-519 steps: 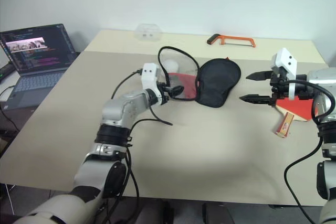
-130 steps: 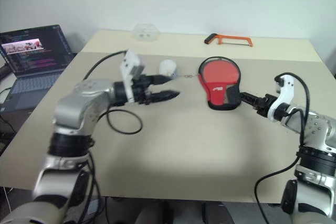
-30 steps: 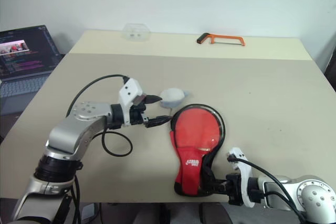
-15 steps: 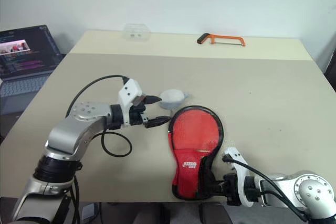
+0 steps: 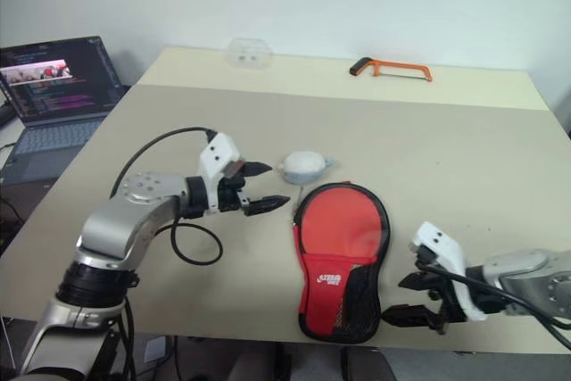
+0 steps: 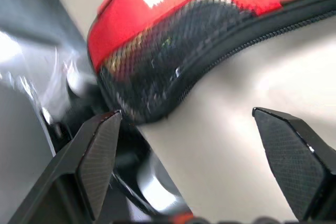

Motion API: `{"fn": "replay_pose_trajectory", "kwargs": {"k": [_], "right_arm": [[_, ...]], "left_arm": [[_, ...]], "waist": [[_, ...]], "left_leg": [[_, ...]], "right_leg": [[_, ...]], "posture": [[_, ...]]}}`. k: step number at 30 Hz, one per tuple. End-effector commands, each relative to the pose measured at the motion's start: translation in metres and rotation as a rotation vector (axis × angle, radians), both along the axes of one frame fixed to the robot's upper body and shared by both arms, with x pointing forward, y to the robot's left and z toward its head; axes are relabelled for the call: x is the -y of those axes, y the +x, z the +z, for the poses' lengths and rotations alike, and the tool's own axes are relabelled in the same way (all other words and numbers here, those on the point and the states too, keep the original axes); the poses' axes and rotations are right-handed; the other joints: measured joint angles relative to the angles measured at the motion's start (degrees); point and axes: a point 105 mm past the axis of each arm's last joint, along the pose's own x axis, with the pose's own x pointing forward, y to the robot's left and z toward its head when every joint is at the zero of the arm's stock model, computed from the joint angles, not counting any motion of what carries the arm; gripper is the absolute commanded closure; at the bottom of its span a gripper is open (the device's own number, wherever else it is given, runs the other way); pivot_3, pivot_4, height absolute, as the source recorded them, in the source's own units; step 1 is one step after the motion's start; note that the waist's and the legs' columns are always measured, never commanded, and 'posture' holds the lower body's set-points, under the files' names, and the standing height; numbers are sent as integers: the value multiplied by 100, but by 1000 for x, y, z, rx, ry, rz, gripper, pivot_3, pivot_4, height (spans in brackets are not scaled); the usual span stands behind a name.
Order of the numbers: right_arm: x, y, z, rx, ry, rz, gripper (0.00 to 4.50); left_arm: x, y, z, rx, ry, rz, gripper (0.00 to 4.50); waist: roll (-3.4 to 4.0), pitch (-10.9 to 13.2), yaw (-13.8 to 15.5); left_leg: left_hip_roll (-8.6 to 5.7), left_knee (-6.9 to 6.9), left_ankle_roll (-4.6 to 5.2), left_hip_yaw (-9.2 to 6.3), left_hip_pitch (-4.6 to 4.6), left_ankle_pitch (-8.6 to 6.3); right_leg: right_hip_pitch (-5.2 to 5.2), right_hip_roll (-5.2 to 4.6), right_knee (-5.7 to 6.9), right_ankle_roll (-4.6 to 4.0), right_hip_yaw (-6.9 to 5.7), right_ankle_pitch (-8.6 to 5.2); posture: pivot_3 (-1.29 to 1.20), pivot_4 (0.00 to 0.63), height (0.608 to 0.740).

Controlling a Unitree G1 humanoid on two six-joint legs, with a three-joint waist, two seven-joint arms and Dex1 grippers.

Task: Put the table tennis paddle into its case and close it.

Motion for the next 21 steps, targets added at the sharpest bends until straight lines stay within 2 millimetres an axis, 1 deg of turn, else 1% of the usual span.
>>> {"fn": "replay_pose_trajectory", "kwargs": {"k": [1,2,3,5,6,8,9,10,12,13,16,19,21], "right_arm": [[-9,29,47,341,96,123,69],[-13,40,55,419,118,110,69],[-23,55,63,522,161,91,69],[-47,76,73,638,255,47,69],[-61,87,74,703,300,13,69],[-80,104,63,738,347,-65,69],[-85,109,59,738,358,-87,69],[-88,114,46,736,340,-112,69],[-94,121,22,723,321,-149,69],[-95,122,14,716,313,-161,69],[-97,121,-2,687,308,-191,69],[-97,117,-13,644,329,-216,69],[-96,112,-28,604,306,-207,69]], "left_arm": [[-8,11,26,102,-26,43,0],[-9,13,29,108,-39,55,0],[-9,16,32,116,-49,69,0],[-9,21,35,126,-59,85,0],[-8,24,37,133,-59,89,0],[-5,29,41,145,-58,90,0],[-4,30,42,150,-57,90,0],[-1,32,43,158,-55,84,0],[4,37,46,166,-56,77,0],[7,40,46,166,-57,76,0],[12,49,42,155,-52,76,0],[21,57,37,152,-50,64,0],[30,61,37,149,-61,49,0]], "waist": [[-1,0,-16],[-1,0,-25],[-3,-1,-35],[-10,-5,-61],[-10,-5,-64],[-10,-5,-48],[-10,-5,-21],[-9,-4,-7],[-10,-5,42],[-10,-5,75],[-10,-5,120],[-10,-5,128],[-10,-5,128]], "left_leg": [[0,4,0,2,0,0],[0,6,0,5,3,0],[0,7,1,6,4,0],[0,9,0,8,12,0],[0,8,0,7,13,1],[2,7,-2,3,11,2],[2,7,-2,1,5,2],[4,7,-10,0,-8,6],[5,9,-24,0,-21,15],[4,14,-24,-2,-29,15],[-2,20,-24,6,-32,14],[-1,25,-22,3,-28,14],[0,26,-22,2,-24,14]], "right_leg": [[1,0,0,-2,-4,2],[2,2,0,-3,-7,6],[2,2,1,-4,-5,9],[7,10,3,-8,-3,13],[7,12,5,-10,0,14],[4,12,13,-11,5,13],[-2,12,13,-11,6,13],[-16,11,17,-12,5,13],[-23,1,13,-12,2,12],[-24,-2,6,-12,-3,12],[-23,-10,4,-11,-11,13],[-22,-5,18,-11,-15,13],[-22,-1,28,-11,-15,13]], "posture": [[0,150,740],[0,150,740],[0,150,740],[0,150,740],[0,150,740],[0,150,740],[0,150,740],[0,150,740],[0,150,740],[0,150,740],[0,150,740],[0,150,740],[0,150,740]]}}
